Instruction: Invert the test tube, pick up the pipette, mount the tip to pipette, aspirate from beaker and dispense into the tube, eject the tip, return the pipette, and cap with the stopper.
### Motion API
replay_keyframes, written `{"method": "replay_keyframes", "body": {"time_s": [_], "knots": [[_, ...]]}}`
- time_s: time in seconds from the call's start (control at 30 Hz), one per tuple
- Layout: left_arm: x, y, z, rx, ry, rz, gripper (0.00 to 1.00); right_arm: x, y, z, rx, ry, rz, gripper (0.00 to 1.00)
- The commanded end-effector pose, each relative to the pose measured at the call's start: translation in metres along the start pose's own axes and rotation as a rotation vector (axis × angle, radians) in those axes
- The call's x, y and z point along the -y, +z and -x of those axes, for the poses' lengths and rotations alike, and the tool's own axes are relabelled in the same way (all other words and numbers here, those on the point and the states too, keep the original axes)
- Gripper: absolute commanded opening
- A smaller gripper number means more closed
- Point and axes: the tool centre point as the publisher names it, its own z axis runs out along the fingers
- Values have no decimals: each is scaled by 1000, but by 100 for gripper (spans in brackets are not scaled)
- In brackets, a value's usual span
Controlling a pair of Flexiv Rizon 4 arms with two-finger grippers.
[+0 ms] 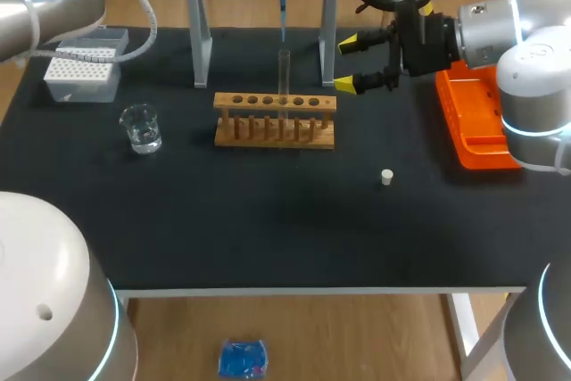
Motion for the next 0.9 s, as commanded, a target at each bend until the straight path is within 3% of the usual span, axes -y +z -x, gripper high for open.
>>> {"method": "replay_keyframes", "body": {"time_s": [0.03, 0.9], "knots": [[1, 0, 2, -4, 0, 2, 0, 0, 0, 0, 2, 0, 1, 100], [-7, 3, 11, -11, 20, 2, 0, 0, 0, 0, 2, 0, 1, 100]]}}
